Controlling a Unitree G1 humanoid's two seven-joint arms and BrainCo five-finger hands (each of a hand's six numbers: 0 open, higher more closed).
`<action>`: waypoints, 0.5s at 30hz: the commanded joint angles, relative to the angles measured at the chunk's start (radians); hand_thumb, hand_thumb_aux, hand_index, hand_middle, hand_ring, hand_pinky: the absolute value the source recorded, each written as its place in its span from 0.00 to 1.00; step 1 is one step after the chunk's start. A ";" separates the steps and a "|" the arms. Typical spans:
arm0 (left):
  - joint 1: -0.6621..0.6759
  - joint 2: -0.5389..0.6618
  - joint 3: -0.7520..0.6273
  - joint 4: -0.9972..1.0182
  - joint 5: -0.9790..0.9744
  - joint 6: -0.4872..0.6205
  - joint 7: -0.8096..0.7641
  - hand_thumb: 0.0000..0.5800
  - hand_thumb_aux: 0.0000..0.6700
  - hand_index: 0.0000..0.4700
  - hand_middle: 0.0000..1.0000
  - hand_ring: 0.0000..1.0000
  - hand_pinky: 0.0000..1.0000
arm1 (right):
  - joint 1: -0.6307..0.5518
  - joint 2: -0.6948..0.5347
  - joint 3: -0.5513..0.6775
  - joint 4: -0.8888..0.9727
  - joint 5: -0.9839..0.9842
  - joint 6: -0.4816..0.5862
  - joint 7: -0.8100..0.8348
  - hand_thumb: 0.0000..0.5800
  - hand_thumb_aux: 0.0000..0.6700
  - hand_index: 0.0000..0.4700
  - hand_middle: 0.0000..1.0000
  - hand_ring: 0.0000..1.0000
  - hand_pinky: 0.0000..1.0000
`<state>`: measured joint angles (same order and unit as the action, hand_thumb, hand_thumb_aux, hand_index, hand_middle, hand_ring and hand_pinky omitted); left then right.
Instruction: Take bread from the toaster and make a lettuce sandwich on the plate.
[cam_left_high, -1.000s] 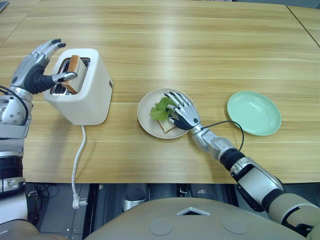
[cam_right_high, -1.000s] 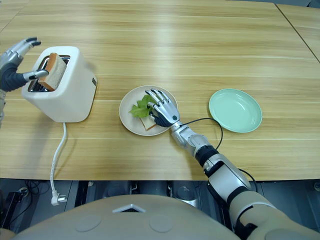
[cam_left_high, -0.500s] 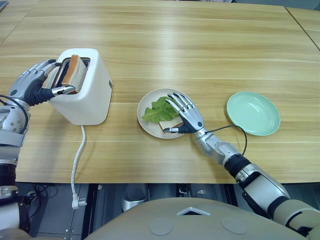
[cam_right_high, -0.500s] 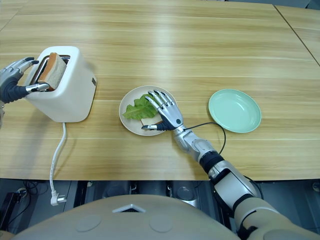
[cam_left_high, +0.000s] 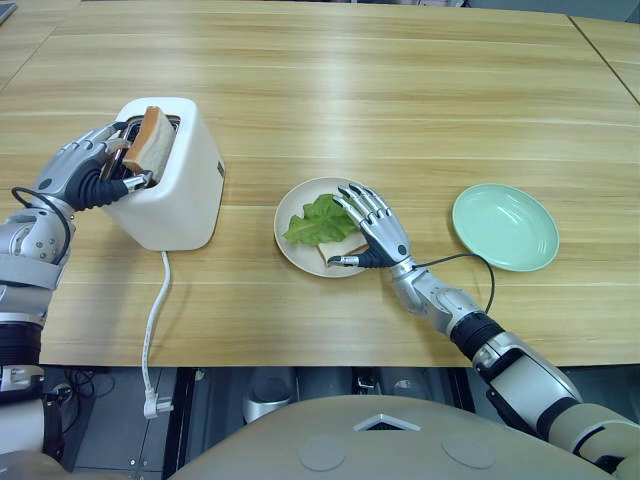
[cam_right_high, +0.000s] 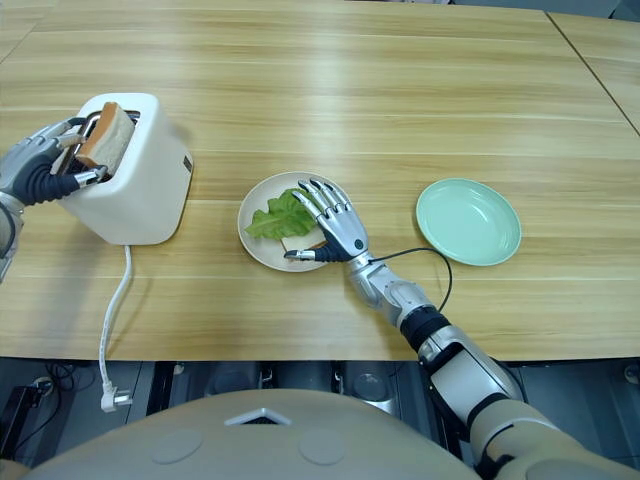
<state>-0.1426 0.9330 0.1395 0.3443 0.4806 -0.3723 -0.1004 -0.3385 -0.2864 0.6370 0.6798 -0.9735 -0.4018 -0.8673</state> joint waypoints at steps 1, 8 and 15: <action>-0.007 -0.014 -0.032 0.029 -0.002 0.006 -0.011 0.89 0.67 0.65 0.00 0.00 0.00 | 0.006 0.000 -0.007 -0.011 0.010 0.003 0.004 0.00 0.00 0.00 0.00 0.00 0.00; -0.025 -0.032 -0.023 0.017 -0.051 -0.011 -0.014 0.96 0.79 0.78 0.00 0.00 0.00 | 0.008 0.005 -0.008 -0.008 0.010 0.006 0.000 0.00 0.00 0.00 0.00 0.00 0.00; -0.054 -0.044 -0.043 0.078 -0.052 -0.011 -0.011 0.91 0.70 0.68 0.00 0.00 0.00 | 0.007 0.010 -0.006 -0.005 0.009 0.005 -0.002 0.00 0.00 0.00 0.00 0.00 0.00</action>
<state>-0.1855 0.9007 0.1274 0.3908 0.4246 -0.3849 -0.1051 -0.3361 -0.2752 0.6361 0.6796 -0.9734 -0.3998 -0.8720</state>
